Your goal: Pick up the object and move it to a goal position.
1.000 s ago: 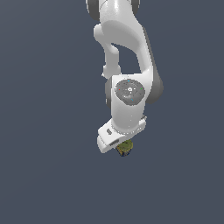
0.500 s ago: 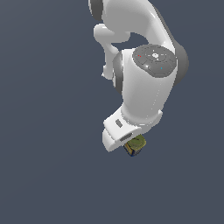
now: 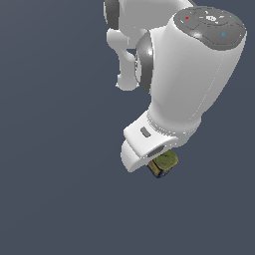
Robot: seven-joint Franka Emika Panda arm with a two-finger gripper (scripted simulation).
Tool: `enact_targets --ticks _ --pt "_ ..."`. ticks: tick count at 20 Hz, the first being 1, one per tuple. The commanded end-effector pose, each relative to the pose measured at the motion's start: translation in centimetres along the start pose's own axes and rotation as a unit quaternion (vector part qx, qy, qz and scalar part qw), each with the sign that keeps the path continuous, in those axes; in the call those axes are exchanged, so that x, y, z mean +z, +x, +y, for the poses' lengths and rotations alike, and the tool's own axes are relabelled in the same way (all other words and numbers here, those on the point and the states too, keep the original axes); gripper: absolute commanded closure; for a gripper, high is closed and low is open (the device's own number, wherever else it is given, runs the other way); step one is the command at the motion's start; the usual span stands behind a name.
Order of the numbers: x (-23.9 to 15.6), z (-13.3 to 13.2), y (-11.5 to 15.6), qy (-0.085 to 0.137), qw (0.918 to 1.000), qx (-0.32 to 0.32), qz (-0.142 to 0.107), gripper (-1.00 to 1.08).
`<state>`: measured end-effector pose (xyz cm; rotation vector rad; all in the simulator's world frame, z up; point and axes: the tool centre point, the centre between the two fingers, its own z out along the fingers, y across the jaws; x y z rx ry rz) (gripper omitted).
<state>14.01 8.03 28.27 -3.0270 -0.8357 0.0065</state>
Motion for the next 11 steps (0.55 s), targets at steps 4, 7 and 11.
enact_targets --ticks 4,7,11 --pt "-1.39 -0.03 0.55 -0.001 1.0000 0.000 0.002 1.08" --pt "-1.66 -0.04 0.68 -0.001 1.0000 0.000 0.002 1.08" --pt "-1.79 -0.04 0.75 -0.001 1.0000 0.000 0.002 1.08"
